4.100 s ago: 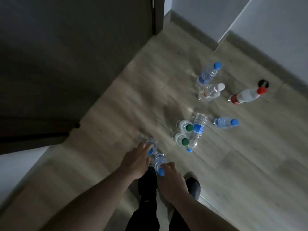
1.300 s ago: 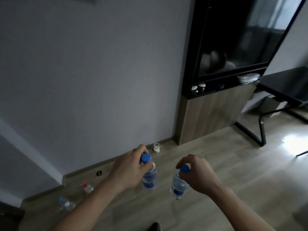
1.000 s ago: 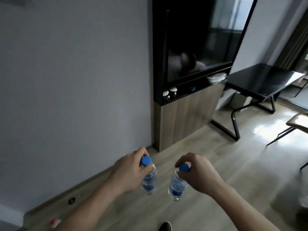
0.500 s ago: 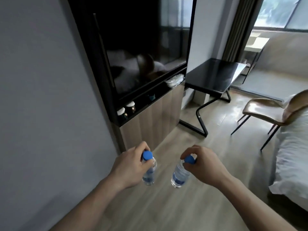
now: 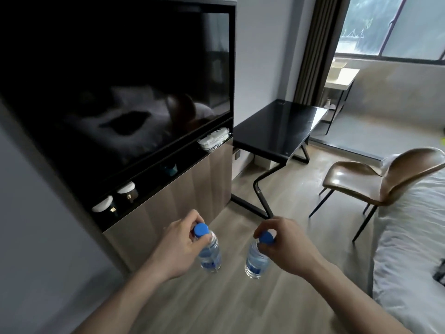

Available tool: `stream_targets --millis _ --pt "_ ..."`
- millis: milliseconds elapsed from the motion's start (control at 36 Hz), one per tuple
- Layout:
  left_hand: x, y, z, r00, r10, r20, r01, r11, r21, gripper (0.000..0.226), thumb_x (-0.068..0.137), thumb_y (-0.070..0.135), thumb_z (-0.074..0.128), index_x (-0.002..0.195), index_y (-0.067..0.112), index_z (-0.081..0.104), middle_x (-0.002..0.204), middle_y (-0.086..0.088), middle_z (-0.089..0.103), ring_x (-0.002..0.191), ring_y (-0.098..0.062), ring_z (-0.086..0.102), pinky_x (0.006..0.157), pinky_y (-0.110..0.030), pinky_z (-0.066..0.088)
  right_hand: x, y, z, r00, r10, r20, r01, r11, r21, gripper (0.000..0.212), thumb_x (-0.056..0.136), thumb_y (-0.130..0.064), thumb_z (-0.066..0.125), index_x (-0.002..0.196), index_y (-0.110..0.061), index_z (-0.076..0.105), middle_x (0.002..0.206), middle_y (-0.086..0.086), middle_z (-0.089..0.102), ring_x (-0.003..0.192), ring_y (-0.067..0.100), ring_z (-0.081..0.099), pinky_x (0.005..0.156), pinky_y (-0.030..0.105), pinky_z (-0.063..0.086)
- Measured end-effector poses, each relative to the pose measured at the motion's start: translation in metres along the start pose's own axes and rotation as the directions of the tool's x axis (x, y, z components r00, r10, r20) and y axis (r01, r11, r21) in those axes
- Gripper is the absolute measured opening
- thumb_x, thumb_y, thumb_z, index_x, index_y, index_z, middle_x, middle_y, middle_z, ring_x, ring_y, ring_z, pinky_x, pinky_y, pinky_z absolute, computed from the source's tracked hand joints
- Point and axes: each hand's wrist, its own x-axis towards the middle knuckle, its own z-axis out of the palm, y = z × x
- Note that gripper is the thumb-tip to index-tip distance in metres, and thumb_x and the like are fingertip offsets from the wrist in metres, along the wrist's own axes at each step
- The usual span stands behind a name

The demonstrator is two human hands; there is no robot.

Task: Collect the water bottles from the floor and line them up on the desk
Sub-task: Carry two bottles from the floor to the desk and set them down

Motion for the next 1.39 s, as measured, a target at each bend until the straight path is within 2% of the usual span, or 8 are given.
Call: stream_targets --millis 167,444,639,750,1028,1139,1278,1389 --pt "0.071 0.035 0.030 0.999 -0.014 -0.030 0.013 0.998 -0.061 0.019 0.087 0.037 0.066 0.087 0.029 0.049 0.072 0.020 0.057 0.065 -0.006 0.053 0.056 -0.019 0.038 0.062 0.052 -0.046 1.000 -0.027 -0.009 0.027 0.998 -0.053 0.019 0.075 -0.022 0.077 0.086 -0.038 0.072 0.081 -0.022 0.055 0.078 0.002 0.055 0.061 0.010 0.038" --pt "0.218 0.057 0.079 1.000 0.006 -0.021 -0.007 0.996 -0.087 0.021 0.085 0.028 0.070 0.082 0.025 0.050 0.063 0.015 0.053 0.066 -0.006 0.049 0.059 -0.014 0.039 0.178 0.129 -0.097 1.000 0.011 0.018 -0.012 1.000 0.023 0.015 0.073 -0.022 0.074 0.082 -0.033 0.072 0.086 -0.016 0.066 0.067 -0.005 0.055 0.060 0.009 0.039" --pt "0.344 0.057 0.122 0.998 0.056 0.023 -0.053 0.992 -0.117 0.023 0.083 0.035 0.070 0.084 0.027 0.049 0.069 0.021 0.055 0.065 -0.007 0.050 0.058 -0.023 0.038 0.268 0.175 -0.126 0.998 0.065 -0.005 -0.065 0.997 0.037 0.014 0.075 -0.022 0.074 0.081 -0.034 0.071 0.089 -0.016 0.065 0.069 -0.002 0.058 0.062 0.011 0.041" --pt "0.417 0.065 0.136 0.996 0.084 0.036 -0.080 0.991 -0.104 0.025 0.079 0.047 0.065 0.087 0.029 0.049 0.071 0.019 0.057 0.064 -0.009 0.052 0.060 -0.037 0.050 0.315 0.205 -0.148 0.992 0.104 -0.077 -0.100 0.994 0.046 0.017 0.074 -0.020 0.075 0.079 -0.036 0.070 0.088 -0.015 0.065 0.068 0.000 0.060 0.059 0.012 0.042" --pt "0.573 0.119 0.189 0.988 0.123 0.093 -0.114 0.988 -0.102 0.024 0.079 0.044 0.066 0.085 0.030 0.048 0.072 0.021 0.054 0.064 -0.010 0.051 0.062 -0.039 0.051 0.419 0.304 -0.214 0.970 0.203 -0.132 -0.191 0.976 0.101 0.017 0.071 -0.021 0.075 0.072 -0.036 0.068 0.084 -0.017 0.066 0.061 0.005 0.062 0.062 0.027 0.053" --pt "0.626 0.142 0.222 0.991 0.107 0.078 -0.100 0.991 -0.092 0.024 0.079 0.046 0.067 0.085 0.030 0.049 0.068 0.019 0.054 0.061 -0.009 0.051 0.061 -0.040 0.050 0.463 0.357 -0.237 0.975 0.193 -0.113 -0.187 0.980 0.065 0.015 0.070 -0.024 0.073 0.071 -0.037 0.066 0.081 -0.017 0.066 0.063 0.003 0.061 0.054 0.013 0.043" --pt "0.684 0.173 0.271 0.996 0.073 0.044 -0.067 0.991 -0.117 0.024 0.082 0.035 0.073 0.081 0.028 0.051 0.063 0.016 0.054 0.057 -0.007 0.049 0.054 -0.019 0.038 0.511 0.424 -0.271 0.986 0.158 -0.057 -0.154 0.985 0.071 0.015 0.069 -0.023 0.073 0.071 -0.036 0.067 0.081 -0.017 0.067 0.070 -0.003 0.059 0.055 0.011 0.040" --pt "0.723 0.198 0.302 0.999 0.014 0.033 -0.010 0.993 -0.117 0.026 0.085 0.037 0.074 0.080 0.029 0.050 0.065 0.015 0.056 0.057 -0.004 0.051 0.054 -0.020 0.042 0.550 0.473 -0.305 0.992 0.129 -0.016 -0.127 0.990 0.063 0.014 0.069 -0.022 0.072 0.072 -0.035 0.068 0.083 -0.016 0.067 0.071 0.002 0.060 0.062 0.017 0.046"
